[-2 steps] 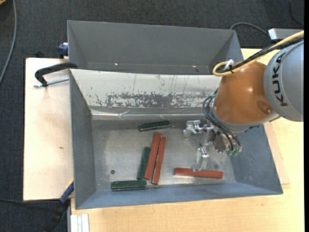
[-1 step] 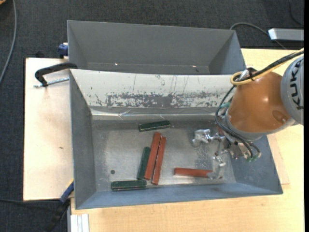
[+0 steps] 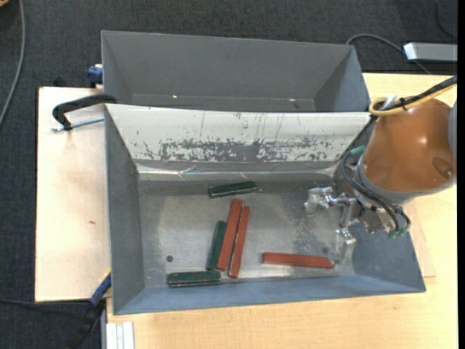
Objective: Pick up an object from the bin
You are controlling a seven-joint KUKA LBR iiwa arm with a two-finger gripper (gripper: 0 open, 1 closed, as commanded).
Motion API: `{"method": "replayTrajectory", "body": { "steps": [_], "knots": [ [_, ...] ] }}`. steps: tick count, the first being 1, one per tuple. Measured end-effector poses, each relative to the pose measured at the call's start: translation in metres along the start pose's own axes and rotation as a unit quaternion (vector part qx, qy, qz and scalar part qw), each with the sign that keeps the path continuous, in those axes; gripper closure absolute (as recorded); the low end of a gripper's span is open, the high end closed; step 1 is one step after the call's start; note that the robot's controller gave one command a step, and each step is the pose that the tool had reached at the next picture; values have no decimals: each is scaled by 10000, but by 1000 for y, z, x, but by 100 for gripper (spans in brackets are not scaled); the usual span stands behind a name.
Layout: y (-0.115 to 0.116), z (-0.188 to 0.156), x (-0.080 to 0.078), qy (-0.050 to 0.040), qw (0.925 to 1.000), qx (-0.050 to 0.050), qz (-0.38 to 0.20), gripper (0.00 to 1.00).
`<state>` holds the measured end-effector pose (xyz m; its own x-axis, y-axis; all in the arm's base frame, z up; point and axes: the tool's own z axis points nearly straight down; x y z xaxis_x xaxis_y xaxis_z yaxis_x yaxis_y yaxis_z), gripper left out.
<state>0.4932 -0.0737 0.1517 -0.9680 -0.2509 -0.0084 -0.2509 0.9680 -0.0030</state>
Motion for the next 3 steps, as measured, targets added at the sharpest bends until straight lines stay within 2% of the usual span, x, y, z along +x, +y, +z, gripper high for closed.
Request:
{"method": "replayTrajectory", "body": {
  "steps": [1,2,3],
  "knots": [
    [1,57,0,23,9980,-12,-636,0],
    [23,81,-3,39,9953,-26,-969,100],
    [23,81,-3,39,9953,-25,-968,100]
  ]
}}
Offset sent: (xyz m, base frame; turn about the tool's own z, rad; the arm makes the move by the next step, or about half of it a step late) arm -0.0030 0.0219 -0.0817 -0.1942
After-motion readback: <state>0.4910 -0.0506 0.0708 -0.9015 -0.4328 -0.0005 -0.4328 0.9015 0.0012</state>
